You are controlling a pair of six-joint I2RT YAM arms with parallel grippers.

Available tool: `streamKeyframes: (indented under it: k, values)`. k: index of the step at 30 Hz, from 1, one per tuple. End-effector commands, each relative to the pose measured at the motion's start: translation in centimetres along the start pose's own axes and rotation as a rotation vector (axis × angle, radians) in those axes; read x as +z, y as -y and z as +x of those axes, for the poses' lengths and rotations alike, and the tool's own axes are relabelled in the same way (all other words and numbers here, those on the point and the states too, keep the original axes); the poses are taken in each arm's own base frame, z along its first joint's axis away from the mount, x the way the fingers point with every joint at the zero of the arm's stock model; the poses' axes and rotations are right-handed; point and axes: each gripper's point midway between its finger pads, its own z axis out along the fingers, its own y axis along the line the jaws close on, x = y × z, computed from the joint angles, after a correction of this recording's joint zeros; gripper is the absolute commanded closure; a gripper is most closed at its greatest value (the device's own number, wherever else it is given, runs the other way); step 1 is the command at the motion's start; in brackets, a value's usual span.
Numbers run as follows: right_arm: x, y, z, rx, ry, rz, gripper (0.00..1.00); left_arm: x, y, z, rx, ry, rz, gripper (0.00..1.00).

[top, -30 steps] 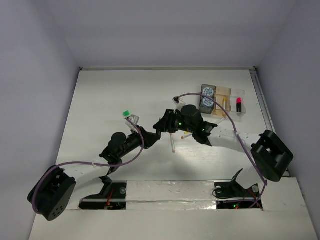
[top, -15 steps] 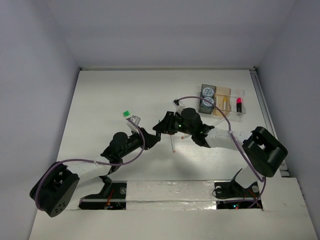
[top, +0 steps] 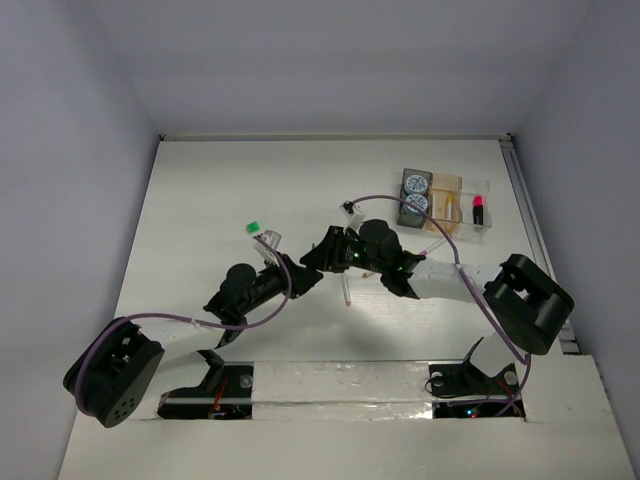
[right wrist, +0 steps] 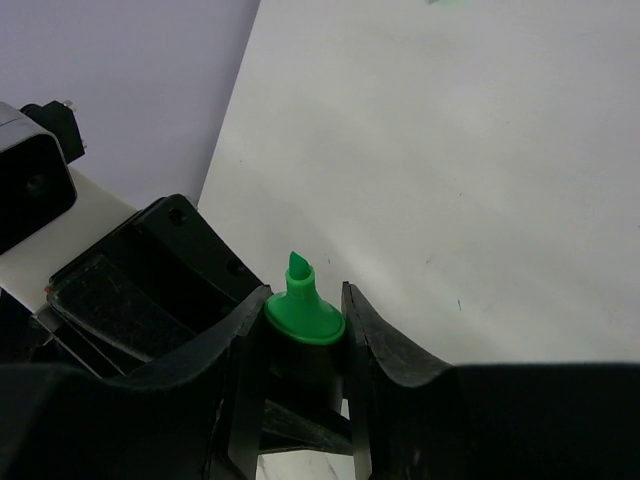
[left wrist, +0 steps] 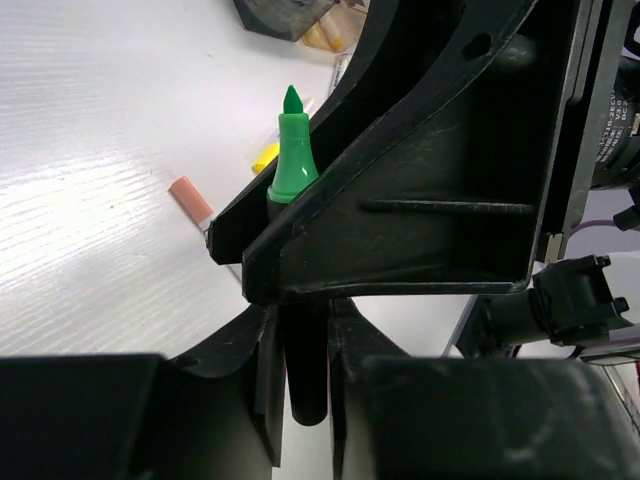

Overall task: Sort the stationery into containers
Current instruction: Pick up the pen from the center of the board.

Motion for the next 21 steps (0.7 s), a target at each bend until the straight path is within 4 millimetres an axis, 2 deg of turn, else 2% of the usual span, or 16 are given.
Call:
streamKeyframes:
  k: [1,4,6,7,10,12,13,17,19,20,21]
  values:
    - [0.5,-1.6,-1.0,-0.027,0.032,-0.04,1.0,0.5,2.5,-2.4,0.041,0.065,0.089,1.0]
    - [0.3,-1.5,-1.5,-0.045,0.048,-0.019,1.0,0.5,2.4,-2.4,0.047,0.063,0.076,0.99]
    - [0.3,-1.2,-1.7,-0.056,0.052,0.012,1.0,0.4,2.1,-2.1,0.052,0.049,0.063,0.9]
    - [0.2,-1.6,-2.2,-0.077,0.063,0.008,1.0,0.4,2.0,-1.9,0.054,0.042,0.061,0.81]
    - [0.1,-1.5,-2.7,-0.108,0.071,0.03,1.0,0.4,1.5,-1.3,0.053,0.018,0.044,0.77]
    - [0.2,-1.3,-2.7,-0.118,0.067,0.041,1.0,0.4,1.2,-1.0,0.053,0.011,0.035,0.85]
    - [0.2,-1.4,-2.7,-0.122,0.065,0.04,1.0,0.4,1.0,-1.0,0.052,0.013,0.028,0.98]
    - [0.5,-1.7,-2.5,-0.122,0.045,0.023,1.0,0.2,1.2,-1.6,0.059,0.035,0.027,1.0]
    - [0.4,-1.9,-2.3,-0.125,0.033,0.017,0.87,0.0,1.0,-1.8,0.058,0.047,0.009,1.0]
    - [0.4,-2.0,-2.3,-0.13,0.028,0.015,0.76,-0.2,1.4,-2.3,0.064,0.065,0.014,1.0]
    - [0.5,-2.0,-2.5,-0.149,0.02,0.032,0.56,-0.5,1.0,-2.1,0.058,0.057,-0.007,1.0]
